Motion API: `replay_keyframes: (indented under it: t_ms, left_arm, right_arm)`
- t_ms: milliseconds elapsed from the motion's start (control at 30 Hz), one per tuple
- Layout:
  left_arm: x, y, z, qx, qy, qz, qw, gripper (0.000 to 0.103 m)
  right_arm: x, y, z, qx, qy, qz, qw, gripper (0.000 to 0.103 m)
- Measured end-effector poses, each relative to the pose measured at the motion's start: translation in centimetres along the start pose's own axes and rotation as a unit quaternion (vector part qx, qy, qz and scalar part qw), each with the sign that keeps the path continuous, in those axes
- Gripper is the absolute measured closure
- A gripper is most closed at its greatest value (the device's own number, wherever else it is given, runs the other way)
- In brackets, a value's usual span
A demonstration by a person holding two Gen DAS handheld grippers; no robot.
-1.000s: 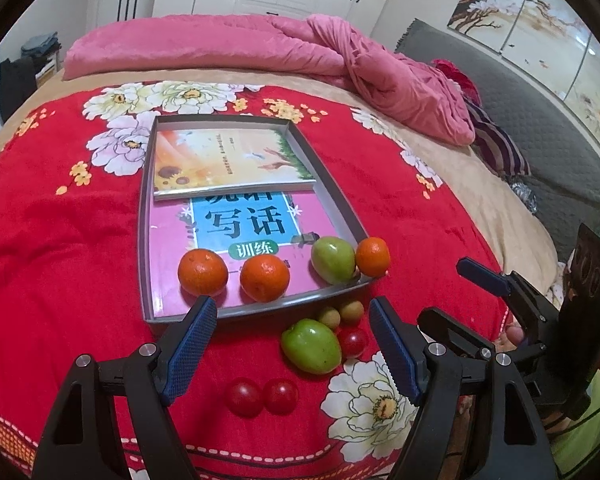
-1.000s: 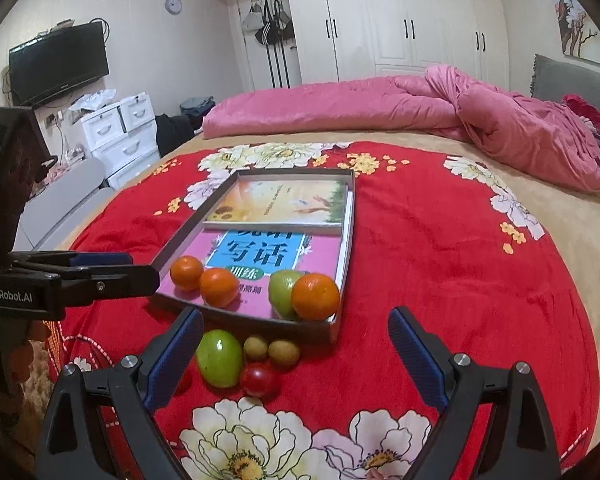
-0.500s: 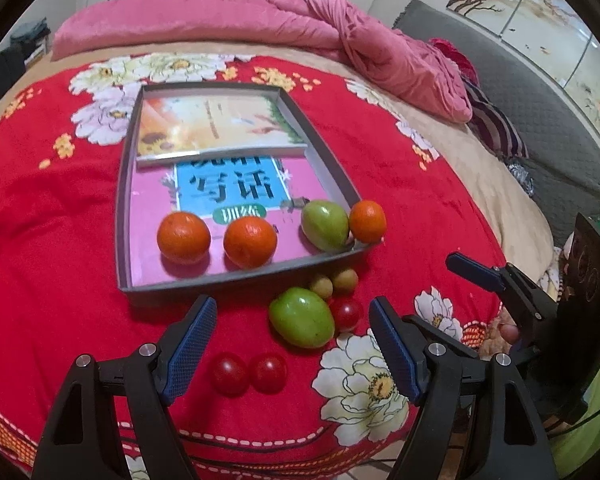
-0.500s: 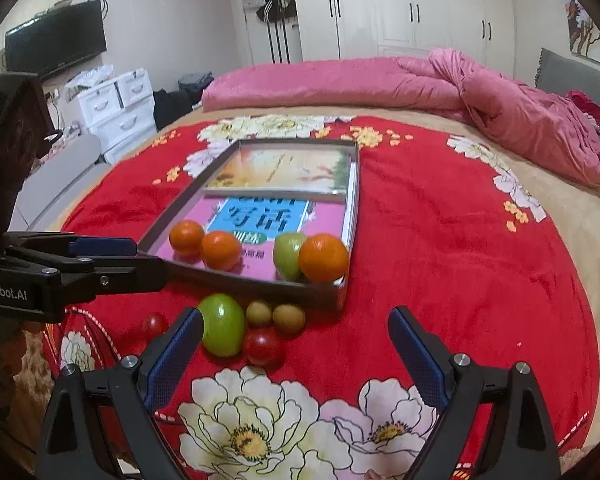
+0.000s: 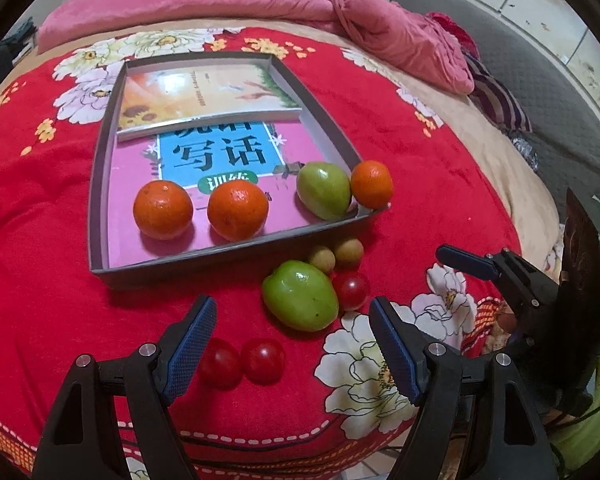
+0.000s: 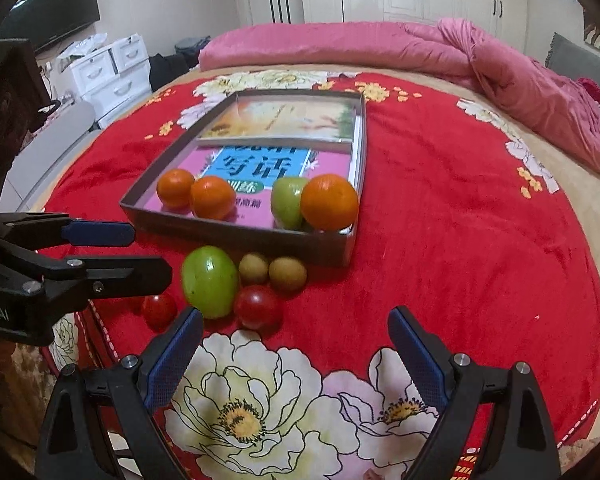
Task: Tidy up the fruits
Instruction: 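Withdraw both open tools from the tray toward the fruit on the bedspread, then grasp a large green guava with the left tool while the right tool grasps a red tomato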
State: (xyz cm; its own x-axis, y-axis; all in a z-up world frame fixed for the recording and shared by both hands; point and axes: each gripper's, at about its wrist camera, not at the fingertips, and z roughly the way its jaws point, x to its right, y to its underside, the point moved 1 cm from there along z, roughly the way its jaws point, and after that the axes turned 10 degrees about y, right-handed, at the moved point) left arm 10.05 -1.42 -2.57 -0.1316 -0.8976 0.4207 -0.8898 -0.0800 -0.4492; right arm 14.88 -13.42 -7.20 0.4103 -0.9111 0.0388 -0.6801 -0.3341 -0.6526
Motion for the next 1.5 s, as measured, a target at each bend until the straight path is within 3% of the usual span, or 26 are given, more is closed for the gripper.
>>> replay_keyframes:
  t_ms: [300, 800, 1367, 1500]
  left_arm:
    - [-0.2, -0.4, 1.6, -0.024, -0.011, 0.02, 0.9994, 0.023]
    - [-0.6, -1.2, 4.6, -0.064, -0.013, 0.029, 0.9974, 0.024]
    - [-1.7, -1.6, 5.1, -0.08, 0.001, 0.021, 0.9966, 0.032]
    - [-1.8, -1.3, 5.0, -0.078, 0.001, 0.016, 0.9968, 0.032]
  right_arm:
    - [-0.2, 0.5, 2.1, -0.029, 0.001, -0.006, 1.0, 0.015]
    - [-1.1, 0.3, 3.6, -0.041, -0.045, -0.023, 0.998, 0.046]
    - [-2.1, -0.1, 4.6, -0.034, -0.071, -0.049, 0.996, 0.057]
    - [-2.7, -0.1, 4.6, -0.032, -0.077, -0.065, 0.994, 0.07]
